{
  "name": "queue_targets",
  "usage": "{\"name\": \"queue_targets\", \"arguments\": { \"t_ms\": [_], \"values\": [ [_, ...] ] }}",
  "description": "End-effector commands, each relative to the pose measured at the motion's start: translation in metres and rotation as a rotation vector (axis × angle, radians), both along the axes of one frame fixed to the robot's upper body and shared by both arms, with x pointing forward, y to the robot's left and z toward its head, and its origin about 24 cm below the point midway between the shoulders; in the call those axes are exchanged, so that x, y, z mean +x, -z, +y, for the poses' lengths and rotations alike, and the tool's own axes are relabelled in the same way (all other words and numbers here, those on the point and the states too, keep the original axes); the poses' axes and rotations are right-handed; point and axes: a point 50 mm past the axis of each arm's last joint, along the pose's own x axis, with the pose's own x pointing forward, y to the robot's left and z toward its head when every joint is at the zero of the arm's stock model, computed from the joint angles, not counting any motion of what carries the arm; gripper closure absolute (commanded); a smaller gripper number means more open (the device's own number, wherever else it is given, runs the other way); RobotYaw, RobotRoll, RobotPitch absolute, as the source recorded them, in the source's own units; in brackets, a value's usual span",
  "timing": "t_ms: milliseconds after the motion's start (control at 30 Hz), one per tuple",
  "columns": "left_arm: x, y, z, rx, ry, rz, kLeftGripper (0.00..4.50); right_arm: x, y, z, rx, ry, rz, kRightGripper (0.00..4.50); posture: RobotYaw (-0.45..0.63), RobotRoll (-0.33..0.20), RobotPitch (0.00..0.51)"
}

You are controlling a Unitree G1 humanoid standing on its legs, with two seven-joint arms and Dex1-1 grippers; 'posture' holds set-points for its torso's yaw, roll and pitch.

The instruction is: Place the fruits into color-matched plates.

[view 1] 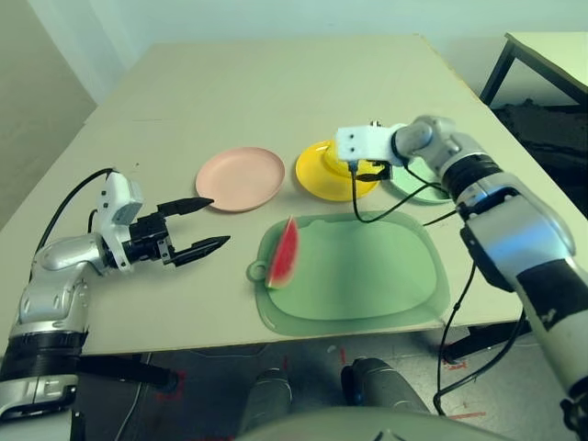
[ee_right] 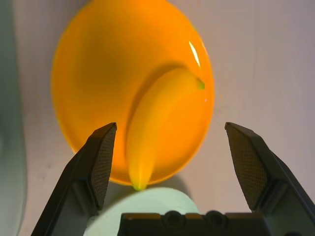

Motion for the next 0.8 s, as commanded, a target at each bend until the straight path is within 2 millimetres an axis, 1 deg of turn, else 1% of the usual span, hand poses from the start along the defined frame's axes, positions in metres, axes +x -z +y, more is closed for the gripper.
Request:
{"name": "queue_targets", "arguments": {
  "t_ms": [33,200,233,300,367,400,533,600,633,700,733,800],
  "values": [
    [0.002,0.0,0.001,0.004,0.015,0.017,0.0,-0.011,0.0,-0.005,0.023,-0.11,0.089,0.05,-0.1,0.0,0.063],
    [0.003,0.001,0.001,-0.001,0.056,0.039,0.0,-0.032,0.002,-0.02,0.029,-0.185,0.159,0.05,-0.12,0.0,0.062],
    [0.004,0.002,0.0,0.0,0.065,0.036,0.0,-0.038,0.003,-0.023,0.08,-0.18,0.187,0.05,-0.12,0.0,0.063],
    [0.005,0.002,-0.002,0.005,0.089,0.032,0.0,-0.047,0.003,-0.028,0.243,-0.132,0.25,0.05,-0.12,0.0,0.062],
    [0.007,0.001,-0.002,0.006,0.102,0.031,0.0,-0.057,0.009,-0.037,0.476,-0.035,0.319,0.05,-0.13,0.0,0.064],
    [0.007,0.0,-0.002,0.006,0.104,0.032,0.0,-0.062,0.011,-0.04,0.552,0.005,0.342,0.05,-0.13,0.0,0.064],
    [0.007,0.0,-0.001,0.016,0.117,0.037,0.0,-0.085,0.026,-0.054,0.739,0.059,0.421,0.05,-0.15,0.0,0.066],
    [0.007,0.001,-0.002,0.019,0.127,0.043,0.0,-0.096,0.036,-0.065,0.847,0.057,0.459,0.05,-0.16,0.0,0.065],
    [0.008,0.0,-0.004,0.009,0.137,0.048,0.0,-0.105,0.05,-0.076,0.858,0.039,0.473,0.05,-0.16,0.0,0.066],
    [0.009,-0.001,-0.006,0.002,0.151,0.049,0.0,-0.123,0.074,-0.094,0.869,0.013,0.521,0.05,-0.16,0.0,0.064],
    [0.01,-0.001,-0.006,0.002,0.155,0.049,0.0,-0.131,0.082,-0.1,0.854,-0.011,0.544,0.05,-0.16,0.0,0.064],
    [0.011,-0.001,-0.006,0.004,0.157,0.048,0.0,-0.14,0.092,-0.107,0.819,-0.05,0.573,0.05,-0.17,0.0,0.062]
  ]
}}
